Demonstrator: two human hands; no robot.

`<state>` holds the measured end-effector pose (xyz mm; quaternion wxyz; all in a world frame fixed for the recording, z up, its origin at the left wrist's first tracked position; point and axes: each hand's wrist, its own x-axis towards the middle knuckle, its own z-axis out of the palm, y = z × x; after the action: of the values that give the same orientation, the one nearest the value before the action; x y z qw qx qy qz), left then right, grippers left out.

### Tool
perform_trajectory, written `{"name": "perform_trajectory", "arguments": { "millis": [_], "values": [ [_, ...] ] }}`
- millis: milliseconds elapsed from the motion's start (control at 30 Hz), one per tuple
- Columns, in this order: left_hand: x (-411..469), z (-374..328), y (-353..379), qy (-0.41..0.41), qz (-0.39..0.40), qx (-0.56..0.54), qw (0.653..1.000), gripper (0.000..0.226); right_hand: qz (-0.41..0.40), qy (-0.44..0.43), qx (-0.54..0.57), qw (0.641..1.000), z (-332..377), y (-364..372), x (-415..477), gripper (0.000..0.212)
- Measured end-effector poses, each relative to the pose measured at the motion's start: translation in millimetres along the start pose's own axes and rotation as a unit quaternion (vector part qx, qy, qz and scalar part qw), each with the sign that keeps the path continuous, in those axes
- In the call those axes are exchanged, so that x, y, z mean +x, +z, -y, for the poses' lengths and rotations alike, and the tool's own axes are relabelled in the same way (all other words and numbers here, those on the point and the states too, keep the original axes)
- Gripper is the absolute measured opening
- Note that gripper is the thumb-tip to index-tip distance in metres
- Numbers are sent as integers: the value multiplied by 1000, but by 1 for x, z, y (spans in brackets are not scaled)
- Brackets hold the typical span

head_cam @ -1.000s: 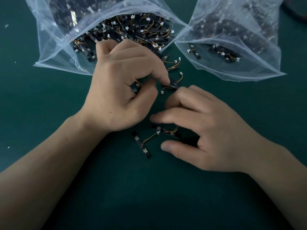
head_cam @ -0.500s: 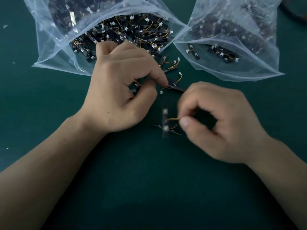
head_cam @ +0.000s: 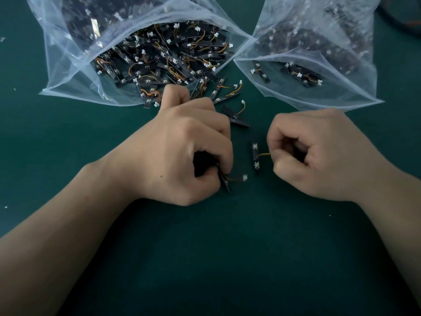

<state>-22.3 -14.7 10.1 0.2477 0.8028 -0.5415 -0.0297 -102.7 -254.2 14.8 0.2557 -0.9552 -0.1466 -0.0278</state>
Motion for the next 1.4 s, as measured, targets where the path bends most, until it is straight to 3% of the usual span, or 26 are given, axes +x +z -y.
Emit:
{"name": "perform_trajectory", "arguments": {
  "millis": [167,433,633,933,1167,1267,1400],
  "values": [
    [0,5,3,1,-43,-7,999,30,17,-12,-5,1000,4,3,-1,3],
    [-1,6,0,-10,-62,-11,998,15,18,-14,-12,1000,8,8,-2,5],
    [0,4,1,-31,-83,8,996,18,10,-11,-11,1000,10,11,-2,10],
    [0,-1,1,-30,-52,50,997,9,35,-35,9,999,15,13,-2,8],
    [0,-2,2,-35,-63,79,994,19,38,-35,17,999,12,13,-2,9],
    [1,-2,4,-42,-92,68,993,21,35,-33,15,999,12,14,-2,9],
    [1,2,1,-75,-190,35,978,19,33,-39,11,999,11,14,-2,9]
  ]
}}
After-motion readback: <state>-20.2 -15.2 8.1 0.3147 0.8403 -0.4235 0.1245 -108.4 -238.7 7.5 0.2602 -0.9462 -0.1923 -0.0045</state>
